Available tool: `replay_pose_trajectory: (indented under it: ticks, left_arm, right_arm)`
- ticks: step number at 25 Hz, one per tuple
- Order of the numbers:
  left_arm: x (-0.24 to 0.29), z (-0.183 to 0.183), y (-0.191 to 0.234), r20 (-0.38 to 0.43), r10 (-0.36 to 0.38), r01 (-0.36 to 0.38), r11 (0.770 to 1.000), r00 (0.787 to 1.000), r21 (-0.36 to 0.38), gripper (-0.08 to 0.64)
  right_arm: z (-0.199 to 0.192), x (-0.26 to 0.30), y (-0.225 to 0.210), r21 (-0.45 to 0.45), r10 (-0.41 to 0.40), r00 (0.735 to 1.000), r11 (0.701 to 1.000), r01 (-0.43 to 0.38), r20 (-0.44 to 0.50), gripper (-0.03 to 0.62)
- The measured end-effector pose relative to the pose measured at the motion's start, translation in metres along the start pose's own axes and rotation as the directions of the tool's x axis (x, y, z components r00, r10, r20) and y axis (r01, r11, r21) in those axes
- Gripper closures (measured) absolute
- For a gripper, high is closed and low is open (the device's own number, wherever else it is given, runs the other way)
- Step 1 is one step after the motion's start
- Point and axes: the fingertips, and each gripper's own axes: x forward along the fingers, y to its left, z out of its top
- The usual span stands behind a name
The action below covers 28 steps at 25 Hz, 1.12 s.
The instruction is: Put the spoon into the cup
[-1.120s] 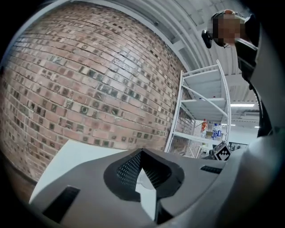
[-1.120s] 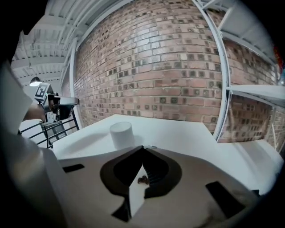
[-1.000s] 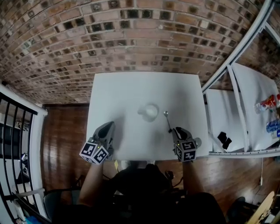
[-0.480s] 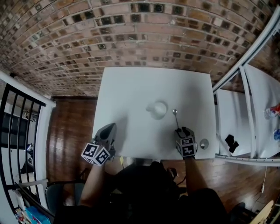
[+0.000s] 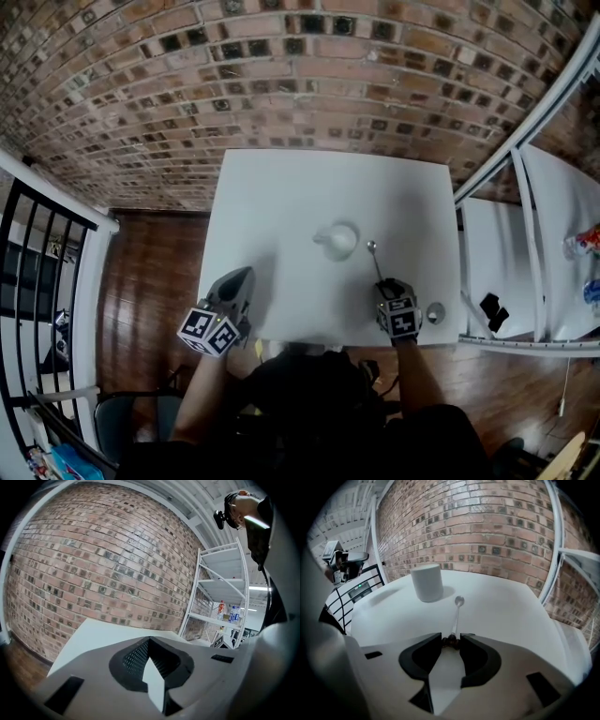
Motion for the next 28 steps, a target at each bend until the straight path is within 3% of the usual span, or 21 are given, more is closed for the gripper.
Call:
replay_pose_trajectory:
  ticks: [9,14,18,23,28]
  left_arm:
    - [0.003,0.012,-0.003,0.043,-0.039,0.039,0.999,0.998,0.0,0.557]
    - [0.005,0.025,-0.007,0.084,-0.061,0.06,0.998,0.995,0.015,0.557]
    - [0.007,0.035,-0.011,0.117,-0.075,0.073,0.997,0.99,0.019,0.557]
    - [0.005,0.042,-0.012,0.154,-0.067,0.067,0.998,0.986,0.008,0.557]
    - [-0.005,0.04,-0.004,0.161,-0.037,0.037,0.999,0.986,0.003,0.557]
  right_arm:
    - [0.061,-0.043,-0.007,-0.018,-0.044,0.988,0.999,0.047,0.149,0.465]
    - [0.11,-0.083,-0.001,-0.035,-0.023,0.954,0.999,0.035,0.298,0.465]
    - [0.14,-0.112,0.01,-0.073,0.043,0.926,0.997,-0.017,0.376,0.465]
    - [0.151,-0.118,0.038,-0.173,0.173,0.922,0.978,-0.119,0.346,0.465]
    - [0.137,-0.1,0.059,-0.187,0.246,0.933,0.962,-0.201,0.262,0.465]
